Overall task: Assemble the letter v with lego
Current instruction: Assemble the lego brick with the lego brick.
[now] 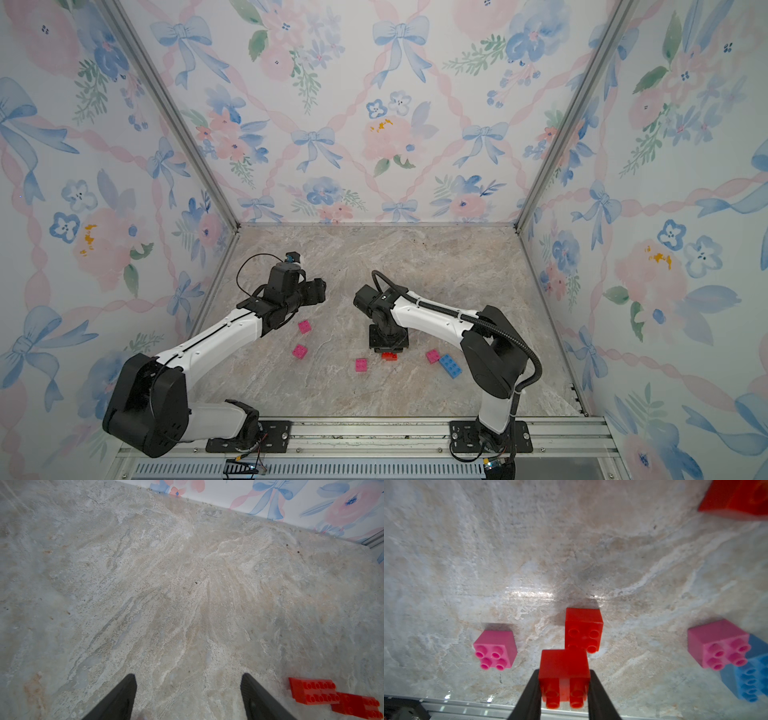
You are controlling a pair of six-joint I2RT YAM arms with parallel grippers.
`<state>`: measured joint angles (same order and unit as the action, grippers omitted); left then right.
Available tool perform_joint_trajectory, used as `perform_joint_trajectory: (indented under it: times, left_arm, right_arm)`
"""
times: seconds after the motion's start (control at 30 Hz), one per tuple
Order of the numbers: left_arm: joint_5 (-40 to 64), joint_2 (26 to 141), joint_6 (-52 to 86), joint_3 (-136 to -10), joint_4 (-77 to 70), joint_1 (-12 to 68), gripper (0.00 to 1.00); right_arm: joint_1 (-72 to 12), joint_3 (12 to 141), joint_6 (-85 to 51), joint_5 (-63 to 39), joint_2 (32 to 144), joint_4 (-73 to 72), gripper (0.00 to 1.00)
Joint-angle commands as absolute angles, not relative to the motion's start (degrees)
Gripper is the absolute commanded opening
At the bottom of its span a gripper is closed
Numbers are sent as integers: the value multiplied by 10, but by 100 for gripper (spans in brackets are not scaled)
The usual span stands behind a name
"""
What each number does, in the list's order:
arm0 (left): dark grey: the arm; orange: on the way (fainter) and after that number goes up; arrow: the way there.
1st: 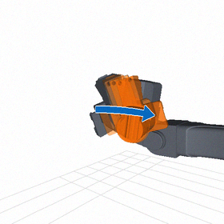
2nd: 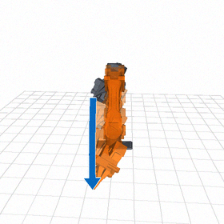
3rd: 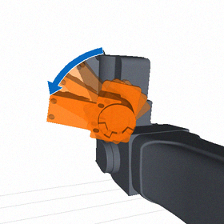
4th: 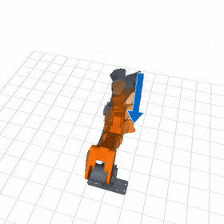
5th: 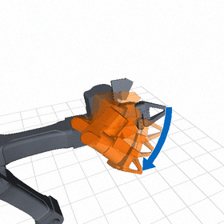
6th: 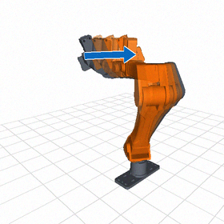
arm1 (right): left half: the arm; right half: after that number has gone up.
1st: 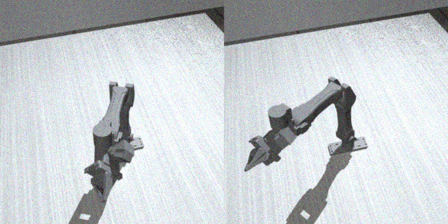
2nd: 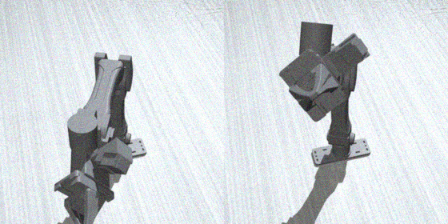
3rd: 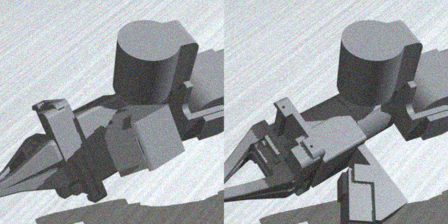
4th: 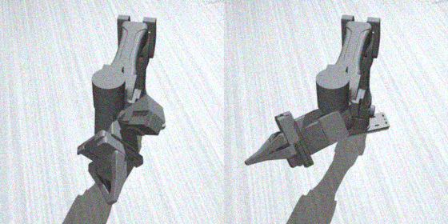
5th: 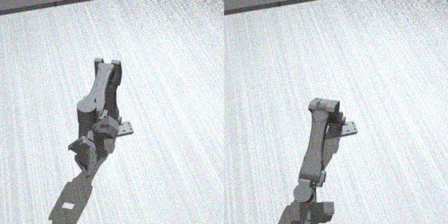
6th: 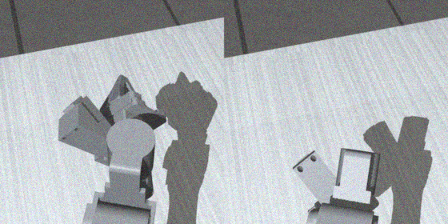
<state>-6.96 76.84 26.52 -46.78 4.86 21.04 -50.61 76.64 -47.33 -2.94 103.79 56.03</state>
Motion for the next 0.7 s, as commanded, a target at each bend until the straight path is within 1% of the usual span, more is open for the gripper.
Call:
perform_joint_trajectory:
  times: [0.0, 0.1, 0.17, 0.33, 0.53, 0.57, 0.63, 0.67]
  left_arm:
    - [-64, 768, 256, -459, 60, 196, 79]
    - [-38, 767, 292, -433, 59, 156, 74]
    - [-37, 762, 306, -416, 56, 134, 73]
    - [-74, 757, 312, -396, 28, 133, 72]
    - [-68, 763, 321, -352, -29, 134, 70]
    - [-60, 767, 322, -348, -37, 134, 69]
    - [-32, 781, 329, -338, -60, 134, 63]
    - [-17, 787, 334, -334, -70, 134, 62]
  right_arm:
    - [-497, 781, -465, -18, 1057, 588, 1]
    - [-494, 785, -460, -13, 1065, 591, 0]
    - [-492, 787, -456, -8, 1069, 593, 0]
    - [-485, 785, -445, -9, 1078, 586, 0]
    - [-484, 787, -440, -11, 1090, 577, 0]
    - [-483, 787, -440, -11, 1091, 576, 0]
    - [-484, 787, -440, -13, 1093, 572, 0]
    - [-484, 789, -440, -13, 1095, 571, 0]
